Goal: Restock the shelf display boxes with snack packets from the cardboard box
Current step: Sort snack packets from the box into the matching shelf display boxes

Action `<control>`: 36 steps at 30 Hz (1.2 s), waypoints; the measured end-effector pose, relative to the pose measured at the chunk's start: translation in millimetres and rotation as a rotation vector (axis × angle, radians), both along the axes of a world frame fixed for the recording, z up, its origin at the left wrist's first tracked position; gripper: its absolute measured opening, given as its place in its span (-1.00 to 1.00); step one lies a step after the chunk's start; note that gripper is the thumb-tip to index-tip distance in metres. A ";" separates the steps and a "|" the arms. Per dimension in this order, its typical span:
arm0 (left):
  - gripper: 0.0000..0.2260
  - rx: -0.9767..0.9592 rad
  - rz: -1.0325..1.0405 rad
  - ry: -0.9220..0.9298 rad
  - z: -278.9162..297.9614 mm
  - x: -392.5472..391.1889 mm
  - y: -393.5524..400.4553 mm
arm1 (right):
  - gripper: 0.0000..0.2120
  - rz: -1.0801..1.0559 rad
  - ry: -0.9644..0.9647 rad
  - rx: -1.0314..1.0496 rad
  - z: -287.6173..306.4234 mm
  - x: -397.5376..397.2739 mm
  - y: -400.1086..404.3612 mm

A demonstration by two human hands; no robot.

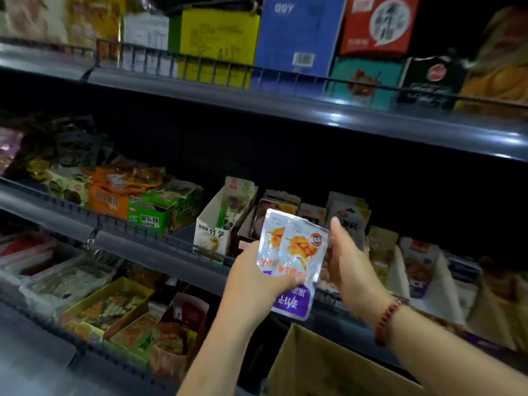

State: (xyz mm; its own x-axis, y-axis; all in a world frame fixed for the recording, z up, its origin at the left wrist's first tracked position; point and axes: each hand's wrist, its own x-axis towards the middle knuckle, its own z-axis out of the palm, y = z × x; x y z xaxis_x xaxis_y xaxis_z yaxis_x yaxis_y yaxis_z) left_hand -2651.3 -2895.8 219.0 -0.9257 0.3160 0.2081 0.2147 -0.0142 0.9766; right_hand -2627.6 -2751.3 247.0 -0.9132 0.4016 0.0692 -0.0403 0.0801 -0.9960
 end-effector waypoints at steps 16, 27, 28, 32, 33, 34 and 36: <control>-0.85 0.089 -0.261 -0.338 -9.5 151.5 115.2 | -0.73 -0.041 0.010 0.070 -22.0 178.6 92.2; -0.80 0.159 -0.232 -0.457 -20.4 169.1 181.7 | -0.83 -0.210 0.080 -0.128 -47.6 206.0 140.5; -0.82 0.175 -0.217 -0.462 -21.9 167.1 185.5 | -0.83 -0.199 0.072 -0.150 -49.2 204.9 142.0; -0.83 0.215 -0.168 -0.438 -16.9 146.2 202.5 | -0.78 -0.203 -0.007 -0.191 -57.5 196.8 158.1; -0.84 0.155 -0.148 -0.374 -12.1 136.6 206.3 | -0.78 -0.260 -0.016 -0.105 -59.1 195.4 167.1; -0.87 0.062 -0.118 -0.277 -5.6 124.7 209.4 | -0.80 -0.334 -0.015 0.007 -60.7 194.8 177.6; -0.94 -0.129 -0.036 -0.034 14.3 97.3 213.8 | -0.86 -0.464 -0.005 0.273 -62.7 196.2 199.2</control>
State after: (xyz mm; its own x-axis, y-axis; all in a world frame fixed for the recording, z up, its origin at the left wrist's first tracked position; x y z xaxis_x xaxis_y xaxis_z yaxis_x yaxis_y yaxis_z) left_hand -2554.1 -2682.0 233.3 -0.9190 0.3713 0.1327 0.1834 0.1047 0.9774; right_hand -2431.4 -2552.1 184.3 -0.6444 0.7314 0.2232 0.0660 0.3439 -0.9367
